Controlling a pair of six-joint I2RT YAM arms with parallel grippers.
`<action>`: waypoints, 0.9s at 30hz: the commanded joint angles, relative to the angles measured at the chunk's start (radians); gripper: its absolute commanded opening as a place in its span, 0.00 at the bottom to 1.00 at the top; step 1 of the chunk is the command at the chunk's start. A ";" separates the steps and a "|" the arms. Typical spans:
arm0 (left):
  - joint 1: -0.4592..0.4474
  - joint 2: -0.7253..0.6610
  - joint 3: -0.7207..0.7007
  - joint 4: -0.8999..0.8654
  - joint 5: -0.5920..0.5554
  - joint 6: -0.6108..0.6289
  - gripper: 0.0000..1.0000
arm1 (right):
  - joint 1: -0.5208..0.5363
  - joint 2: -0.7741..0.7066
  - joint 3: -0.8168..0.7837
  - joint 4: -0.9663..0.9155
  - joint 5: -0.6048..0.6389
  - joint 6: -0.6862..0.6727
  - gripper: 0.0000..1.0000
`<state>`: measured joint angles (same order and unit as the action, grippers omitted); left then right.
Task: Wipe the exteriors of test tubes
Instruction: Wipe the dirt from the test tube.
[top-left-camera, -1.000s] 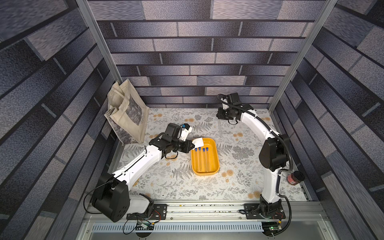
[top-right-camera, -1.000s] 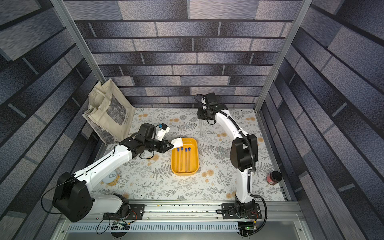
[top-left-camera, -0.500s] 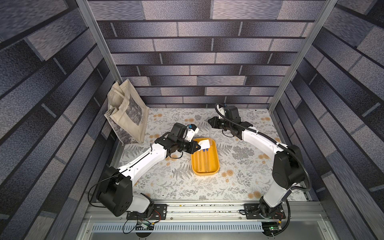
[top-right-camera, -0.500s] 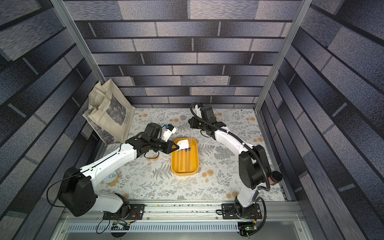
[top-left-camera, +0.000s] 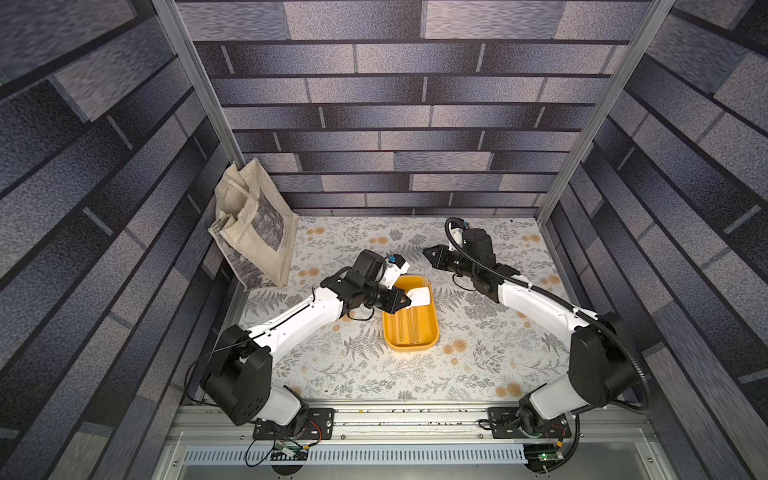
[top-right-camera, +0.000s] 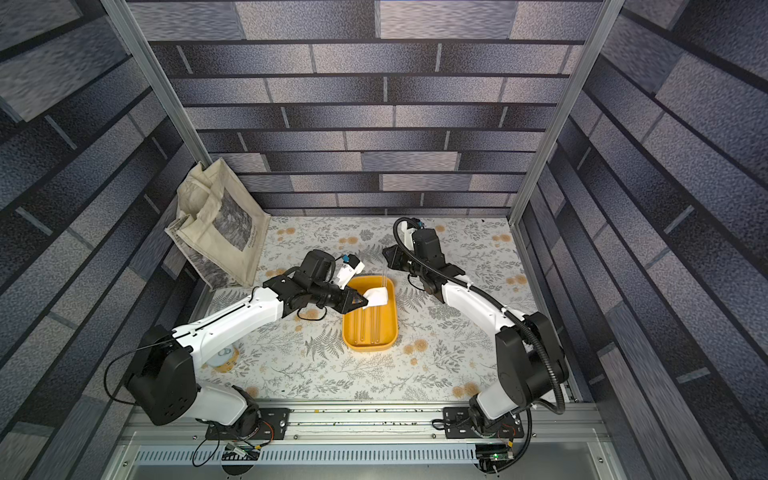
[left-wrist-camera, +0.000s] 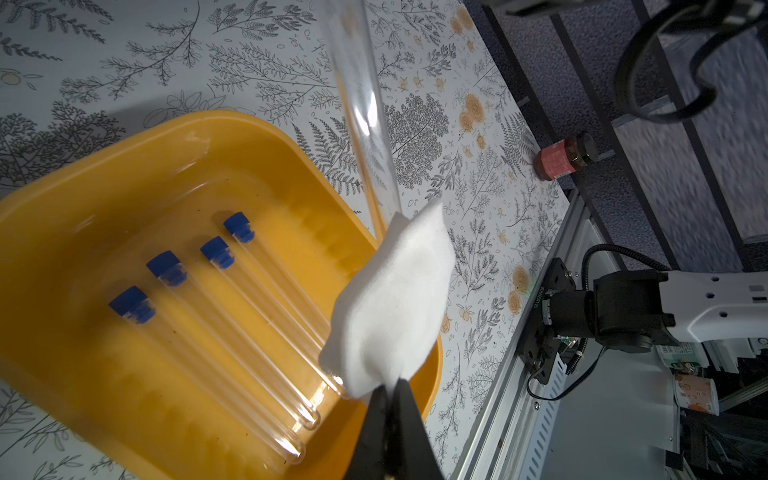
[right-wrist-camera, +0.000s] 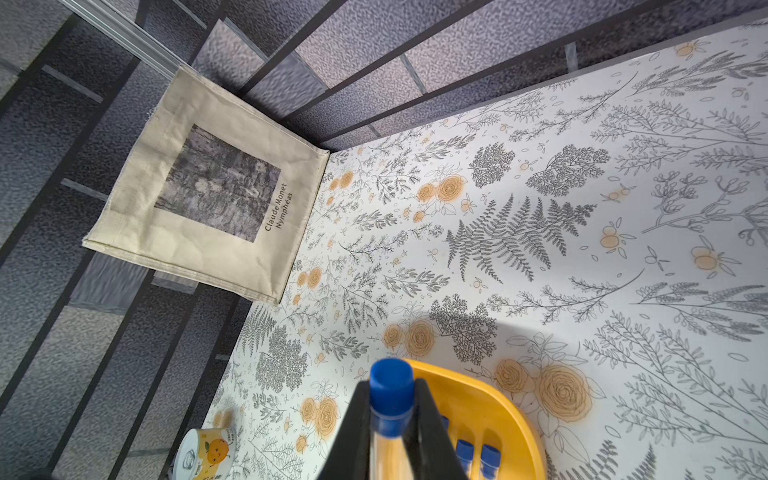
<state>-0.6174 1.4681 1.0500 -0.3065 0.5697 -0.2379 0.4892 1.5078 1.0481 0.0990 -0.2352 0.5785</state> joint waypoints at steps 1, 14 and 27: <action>-0.010 0.014 0.026 -0.031 0.001 0.035 0.07 | 0.007 -0.046 -0.044 0.023 -0.014 0.036 0.16; -0.002 0.077 0.117 -0.079 0.007 0.088 0.07 | 0.015 -0.127 -0.121 -0.005 -0.021 0.078 0.17; 0.051 0.206 0.341 -0.164 -0.002 0.130 0.06 | 0.017 -0.132 -0.117 -0.034 -0.016 0.074 0.17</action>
<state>-0.5747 1.6596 1.3365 -0.4160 0.5690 -0.1490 0.4984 1.3998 0.9375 0.0822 -0.2420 0.6506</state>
